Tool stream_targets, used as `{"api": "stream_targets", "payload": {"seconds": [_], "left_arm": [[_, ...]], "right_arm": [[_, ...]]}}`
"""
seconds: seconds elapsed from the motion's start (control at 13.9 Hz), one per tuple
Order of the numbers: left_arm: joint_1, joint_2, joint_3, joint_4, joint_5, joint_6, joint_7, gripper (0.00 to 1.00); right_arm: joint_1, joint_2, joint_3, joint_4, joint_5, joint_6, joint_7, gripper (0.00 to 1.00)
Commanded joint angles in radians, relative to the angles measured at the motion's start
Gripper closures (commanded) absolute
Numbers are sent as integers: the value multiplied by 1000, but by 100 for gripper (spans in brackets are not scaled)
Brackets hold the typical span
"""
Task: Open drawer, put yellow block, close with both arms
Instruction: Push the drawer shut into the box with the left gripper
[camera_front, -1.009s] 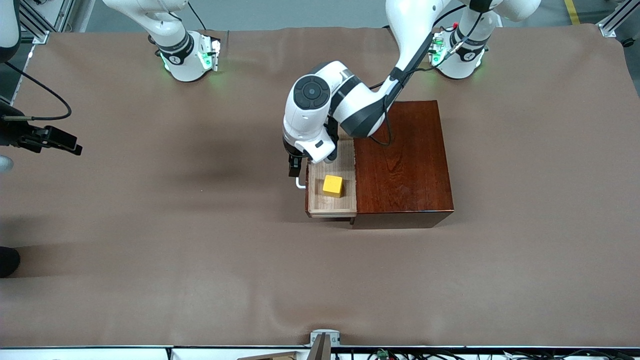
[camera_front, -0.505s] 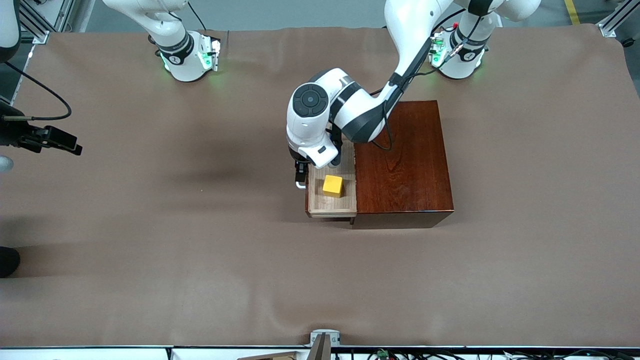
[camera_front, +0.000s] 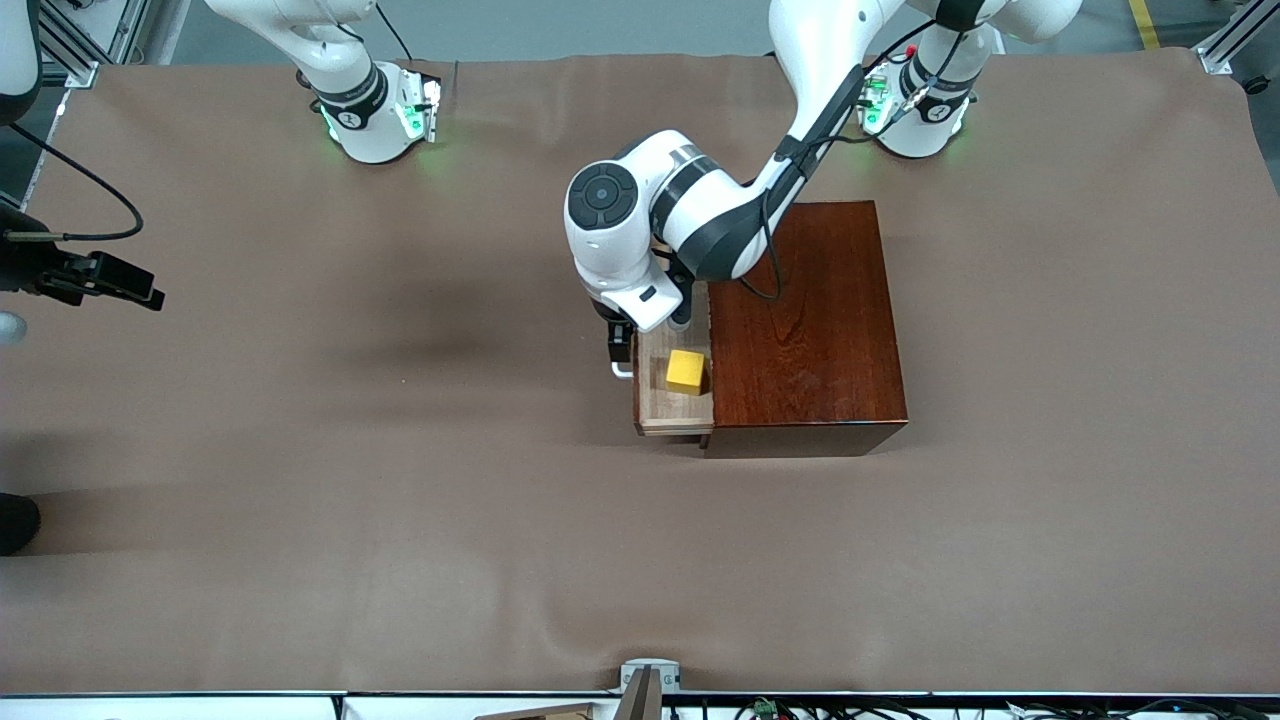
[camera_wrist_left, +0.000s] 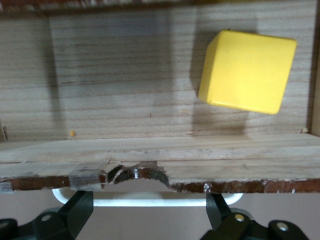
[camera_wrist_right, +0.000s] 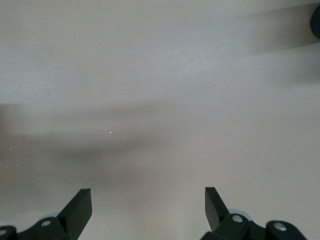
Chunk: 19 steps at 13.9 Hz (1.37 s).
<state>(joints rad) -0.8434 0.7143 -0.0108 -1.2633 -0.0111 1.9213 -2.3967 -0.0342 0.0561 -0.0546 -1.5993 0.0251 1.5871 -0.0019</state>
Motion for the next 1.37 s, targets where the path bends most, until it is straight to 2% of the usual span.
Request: {"api": "stream_targets", "payload": {"seconds": [0.0,0.36,0.58,0.87,1.15,1.3], "left_arm": [[0,-21,41,-21,43,-123,-4,0],[-3,-21,84,-19,66,-234,-4,0],[-2,-22,88,-18,103,-303,-4,0],[-8,-33,81,10,95,-304,-22,0],[3,-159,83,38,97,-263,-9,0],[55,-185,94,35,99,-251,98,0]], "right_arm": [[-12,-7,10,4,-5,-10,-6,0],[-10,-5,10,4,-5,-9,-4,0],[-10,-5,10,4,-5,-9,-6,0],[-10,-5,10,4,-5,-9,-6,0],[-9,-5,10,4,-5,-9,-6,0],[-10,-5,10,4,-5,-7,-6,0]]}}
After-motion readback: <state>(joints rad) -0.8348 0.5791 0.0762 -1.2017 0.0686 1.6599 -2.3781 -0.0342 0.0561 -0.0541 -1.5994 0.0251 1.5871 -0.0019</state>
